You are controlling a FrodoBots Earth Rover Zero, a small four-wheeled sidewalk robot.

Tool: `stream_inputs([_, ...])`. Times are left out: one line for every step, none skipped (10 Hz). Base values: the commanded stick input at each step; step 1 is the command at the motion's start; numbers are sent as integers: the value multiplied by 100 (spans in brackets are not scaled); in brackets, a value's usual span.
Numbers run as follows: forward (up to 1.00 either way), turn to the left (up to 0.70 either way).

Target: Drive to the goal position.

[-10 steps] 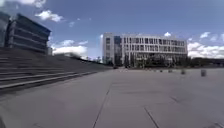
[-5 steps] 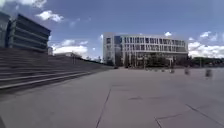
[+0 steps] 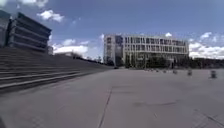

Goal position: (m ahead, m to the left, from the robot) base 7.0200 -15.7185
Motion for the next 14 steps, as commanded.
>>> stream_inputs([70, 7])
stream_inputs([70, -34])
stream_inputs([70, -35])
stream_inputs([70, -35])
stream_inputs([70, -35])
stream_inputs([70, -35])
stream_inputs([70, -35])
stream_inputs([70, -35])
stream_inputs([70, -35])
stream_inputs([70, -34])
stream_inputs([70, -34])
stream_inputs([70, -34])
stream_inputs([70, -30])
stream_inputs([70, -33])
